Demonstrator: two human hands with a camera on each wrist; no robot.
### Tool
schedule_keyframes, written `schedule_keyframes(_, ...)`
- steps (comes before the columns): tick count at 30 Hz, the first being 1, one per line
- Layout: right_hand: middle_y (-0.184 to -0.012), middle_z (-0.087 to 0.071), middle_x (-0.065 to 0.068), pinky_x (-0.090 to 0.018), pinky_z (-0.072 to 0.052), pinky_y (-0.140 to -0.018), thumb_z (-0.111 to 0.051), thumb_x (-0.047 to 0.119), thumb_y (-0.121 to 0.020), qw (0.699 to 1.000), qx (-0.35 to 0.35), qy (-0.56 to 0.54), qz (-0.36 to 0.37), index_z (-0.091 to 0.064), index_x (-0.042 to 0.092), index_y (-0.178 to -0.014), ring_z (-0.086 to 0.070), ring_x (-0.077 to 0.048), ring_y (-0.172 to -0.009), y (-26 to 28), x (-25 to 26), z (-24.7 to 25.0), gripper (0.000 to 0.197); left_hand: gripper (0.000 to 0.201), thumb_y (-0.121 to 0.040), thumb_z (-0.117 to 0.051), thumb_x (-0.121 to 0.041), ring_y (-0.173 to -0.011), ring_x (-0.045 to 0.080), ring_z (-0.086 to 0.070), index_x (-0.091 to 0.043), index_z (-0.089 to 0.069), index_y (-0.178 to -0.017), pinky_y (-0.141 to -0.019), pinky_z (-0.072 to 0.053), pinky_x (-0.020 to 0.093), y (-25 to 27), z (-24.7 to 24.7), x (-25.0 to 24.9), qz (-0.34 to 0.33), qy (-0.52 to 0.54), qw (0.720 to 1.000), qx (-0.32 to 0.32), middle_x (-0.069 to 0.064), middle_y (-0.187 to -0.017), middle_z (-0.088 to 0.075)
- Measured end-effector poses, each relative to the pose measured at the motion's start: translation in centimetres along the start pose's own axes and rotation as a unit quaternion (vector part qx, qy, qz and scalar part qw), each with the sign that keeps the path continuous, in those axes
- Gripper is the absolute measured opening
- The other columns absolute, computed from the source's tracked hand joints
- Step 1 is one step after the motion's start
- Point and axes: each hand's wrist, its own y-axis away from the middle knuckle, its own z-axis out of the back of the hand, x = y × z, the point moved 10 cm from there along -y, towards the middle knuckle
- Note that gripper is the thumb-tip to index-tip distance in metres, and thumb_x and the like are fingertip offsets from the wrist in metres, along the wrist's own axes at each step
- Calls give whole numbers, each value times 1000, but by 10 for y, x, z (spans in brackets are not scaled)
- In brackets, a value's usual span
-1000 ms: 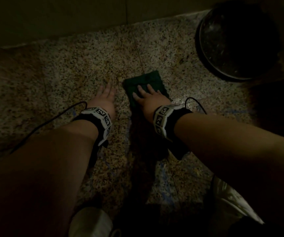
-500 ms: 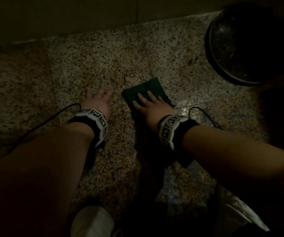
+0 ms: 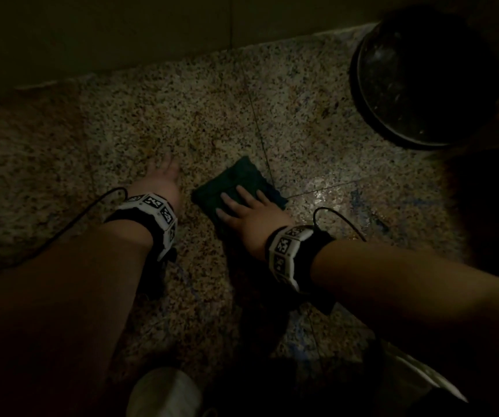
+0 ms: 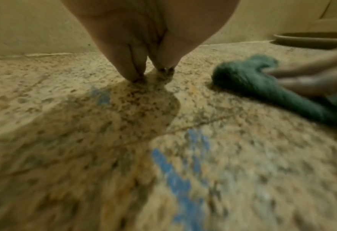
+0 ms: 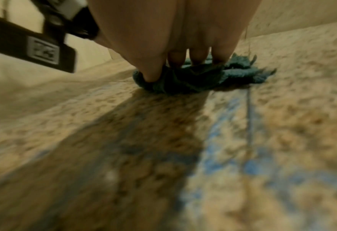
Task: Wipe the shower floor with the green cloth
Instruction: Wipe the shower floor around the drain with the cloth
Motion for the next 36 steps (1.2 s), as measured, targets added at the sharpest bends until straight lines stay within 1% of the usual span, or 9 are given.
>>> schedule_keyframes(8, -158, 16, 4, -45, 3, -117, -39, 14, -100, 1000, -7, 0, -2, 0, 31, -152, 16, -25, -145, -12, -1, 14, 67, 62, -99, -29, 1, -145, 20, -5, -13, 0, -152, -115, -8, 26, 14, 11, 3, -21, 56, 997, -48, 3, -158, 5)
schedule_keyframes(14, -159, 15, 3, -48, 2, -117, -40, 19, -99, 999, 15, -39, -23, 0, 28, -152, 15, -27, -145, -50, 8, 59, 67, 63, -99, -31, -7, -125, 31, -45, -28, -5, -152, -98, -40, 36, 20, 15, 28, 39, 89, 990, -98, 10, -150, -33)
schedule_keyframes(20, -158, 18, 1, -45, 2, -117, -42, 16, -99, 1000, 28, 4, 11, 2, 27, -152, 17, -27, -144, -38, 17, 41, 70, 69, -97, -31, 1, -121, 36, -47, -27, -2, -152, -98, -44, 41, 32, 19, 37, 64, 100, 989, -83, 18, -148, -33)
schedule_keyframes(22, -158, 17, 1, -44, 2, -116, -42, 21, -100, 998, 35, 32, 38, 3, 27, -152, 16, -27, -145, -29, 23, 24, 69, 68, -96, -30, 3, -126, 35, -43, -24, -5, -152, -102, -40, 42, 33, 20, 35, 48, 101, 990, -84, 15, -152, -26)
schedule_keyframes(25, -160, 8, 0, -40, -6, -117, -34, 38, -102, 998, 18, 28, 51, -5, 23, -153, 6, -26, -146, -13, 21, 17, 60, 66, -96, -31, 5, -142, 25, -21, -19, -8, -152, -116, -18, 32, 28, 24, 23, -17, 85, 991, -104, 5, -158, -10)
schedule_keyframes(29, -159, -10, 5, -33, -35, -104, -36, 46, -99, 991, -129, -25, -3, -30, 24, -148, -31, -22, -139, 15, -19, 62, 54, 60, -100, -39, -11, -145, 22, -11, -12, -9, -152, -114, -7, 25, 22, 13, -3, -73, 4, 990, -116, 7, -159, -5)
schedule_keyframes(31, -160, -5, 5, -36, -32, -107, -34, 44, -100, 986, -155, -17, -62, -21, 27, -151, -21, -21, -143, 25, -61, 75, 55, 58, -102, -36, -21, -145, 23, -10, -10, -7, -151, -115, -8, 29, 22, 2, -26, -101, -59, 987, -114, 8, -159, -4)
schedule_keyframes(33, -160, 7, 3, -42, -22, -114, -30, 48, -100, 982, -130, -20, -138, -7, 29, -152, -2, -23, -147, 27, -106, 67, 60, 60, -102, -31, -28, -145, 24, -5, -11, -1, -151, -117, -9, 34, 25, -11, -44, -108, -102, 984, -102, 7, -159, 2)
schedule_keyframes(36, -158, 17, 2, -45, -10, -119, -28, 53, -99, 974, -74, -54, -206, 4, 29, -152, 7, -28, -146, 25, -139, 34, 66, 70, -100, -24, -46, -144, 30, 13, -14, 15, -149, -117, 1, 40, 40, -32, -69, -104, -174, 972, -118, 8, -156, 21)
